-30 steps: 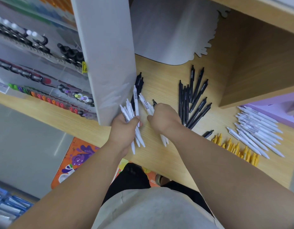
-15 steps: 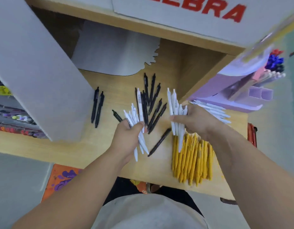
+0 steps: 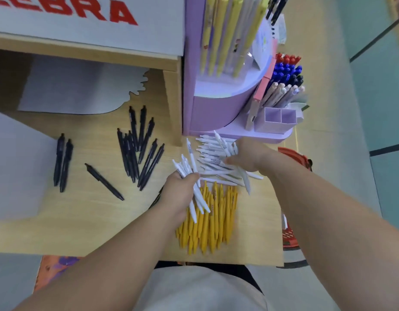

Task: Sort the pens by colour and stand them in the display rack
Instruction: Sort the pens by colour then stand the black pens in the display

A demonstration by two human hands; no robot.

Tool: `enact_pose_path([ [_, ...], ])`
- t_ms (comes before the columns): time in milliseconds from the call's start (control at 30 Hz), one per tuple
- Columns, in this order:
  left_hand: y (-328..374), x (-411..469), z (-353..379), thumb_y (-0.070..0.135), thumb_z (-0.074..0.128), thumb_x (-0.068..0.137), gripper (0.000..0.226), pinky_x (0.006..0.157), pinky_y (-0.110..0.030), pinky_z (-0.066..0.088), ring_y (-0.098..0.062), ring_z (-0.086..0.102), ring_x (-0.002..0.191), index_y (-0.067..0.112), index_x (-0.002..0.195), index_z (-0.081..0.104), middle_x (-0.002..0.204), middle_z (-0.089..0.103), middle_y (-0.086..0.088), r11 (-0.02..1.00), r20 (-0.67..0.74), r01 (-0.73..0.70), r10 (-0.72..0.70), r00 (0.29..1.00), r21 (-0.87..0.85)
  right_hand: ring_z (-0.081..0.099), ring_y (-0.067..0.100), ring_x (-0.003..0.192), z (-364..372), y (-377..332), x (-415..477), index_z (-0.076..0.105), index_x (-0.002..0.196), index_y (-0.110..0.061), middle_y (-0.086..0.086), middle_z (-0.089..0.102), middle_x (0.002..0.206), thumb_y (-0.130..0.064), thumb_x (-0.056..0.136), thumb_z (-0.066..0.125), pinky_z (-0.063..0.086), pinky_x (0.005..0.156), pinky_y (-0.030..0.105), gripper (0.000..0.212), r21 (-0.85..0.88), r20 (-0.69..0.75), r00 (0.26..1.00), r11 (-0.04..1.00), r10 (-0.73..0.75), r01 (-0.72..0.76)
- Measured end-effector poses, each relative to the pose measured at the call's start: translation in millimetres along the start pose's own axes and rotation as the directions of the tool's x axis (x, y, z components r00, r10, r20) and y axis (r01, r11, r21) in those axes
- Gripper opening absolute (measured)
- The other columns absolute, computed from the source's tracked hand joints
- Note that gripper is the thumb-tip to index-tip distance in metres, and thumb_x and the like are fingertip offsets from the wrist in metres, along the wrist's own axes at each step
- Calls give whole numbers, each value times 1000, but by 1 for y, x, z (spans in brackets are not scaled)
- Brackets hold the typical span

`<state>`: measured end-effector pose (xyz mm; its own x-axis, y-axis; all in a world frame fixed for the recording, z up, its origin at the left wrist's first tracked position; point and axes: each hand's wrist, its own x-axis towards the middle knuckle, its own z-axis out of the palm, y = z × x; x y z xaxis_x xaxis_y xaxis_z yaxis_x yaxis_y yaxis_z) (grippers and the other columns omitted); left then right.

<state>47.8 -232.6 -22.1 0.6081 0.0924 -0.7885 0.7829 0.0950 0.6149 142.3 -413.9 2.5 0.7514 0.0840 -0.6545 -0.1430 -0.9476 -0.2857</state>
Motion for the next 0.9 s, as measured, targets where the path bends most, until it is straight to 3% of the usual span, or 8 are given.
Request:
enact_pose_path([
  [133, 6, 13, 11, 20, 57, 98, 14, 86, -46, 52, -33, 65, 93, 9, 95, 63, 93, 71, -11, 1000, -29, -17, 17, 999, 9, 45, 25, 77, -2, -9, 17, 45, 76, -12, 2, 41, 73, -37, 90, 67, 32, 64, 32, 37, -145, -12, 997, 986, -82, 79],
  [200, 8, 17, 9, 21, 56, 98, 19, 85, -44, 52, -35, 63, 89, 3, 100, 64, 88, 69, -13, 1000, -61, -11, 11, 998, 5, 45, 26, 81, -5, -15, 24, 48, 83, -9, 5, 46, 81, -35, 94, 63, 34, 68, 32, 32, -216, -5, 991, 967, -137, 133],
  [333, 5, 19, 4, 20, 58, 98, 25, 87, -44, 51, -33, 66, 101, -1, 111, 63, 105, 70, -20, 999, -84, 21, -25, 996, -42, 55, 29, 95, -4, -22, 34, 59, 108, -5, 8, 59, 101, -30, 95, 62, 38, 74, 31, 28, -340, -19, 969, 913, -245, 224],
  [500, 0, 22, 7, 21, 61, 96, 19, 82, -45, 55, -34, 67, 94, 3, 101, 65, 94, 70, -17, 990, -72, 59, -69, 995, -129, 57, 32, 101, 7, -9, 39, 56, 124, -14, 12, 60, 113, -21, 82, 74, 48, 81, 37, 46, -254, -110, 944, 927, -312, 277],
  [667, 2, 26, 19, 14, 60, 96, 11, 73, -41, 57, -26, 70, 80, 6, 90, 64, 87, 72, -13, 950, 7, 114, -117, 993, -290, 61, 30, 90, 18, 17, 24, 58, 123, -15, 8, 56, 107, -26, 80, 78, 51, 76, 37, 49, -82, -353, 904, 970, -242, 228],
  [800, 5, 31, 35, 13, 58, 97, 9, 68, -39, 58, -26, 67, 73, 4, 96, 59, 86, 71, -12, 928, -1, 120, -128, 992, -353, 58, 26, 87, 31, 36, 14, 63, 110, -18, 3, 58, 102, -38, 79, 77, 49, 72, 35, 40, -77, -373, 916, 989, -149, 130],
  [900, 10, 34, 48, 13, 60, 96, 12, 65, -37, 57, -25, 67, 71, 3, 89, 61, 83, 69, -13, 899, -9, 131, -148, 989, -418, 58, 23, 87, 41, 44, 13, 66, 98, -19, 1, 58, 97, -34, 82, 71, 43, 68, 30, 22, -116, -346, 921, 983, -176, 144],
])
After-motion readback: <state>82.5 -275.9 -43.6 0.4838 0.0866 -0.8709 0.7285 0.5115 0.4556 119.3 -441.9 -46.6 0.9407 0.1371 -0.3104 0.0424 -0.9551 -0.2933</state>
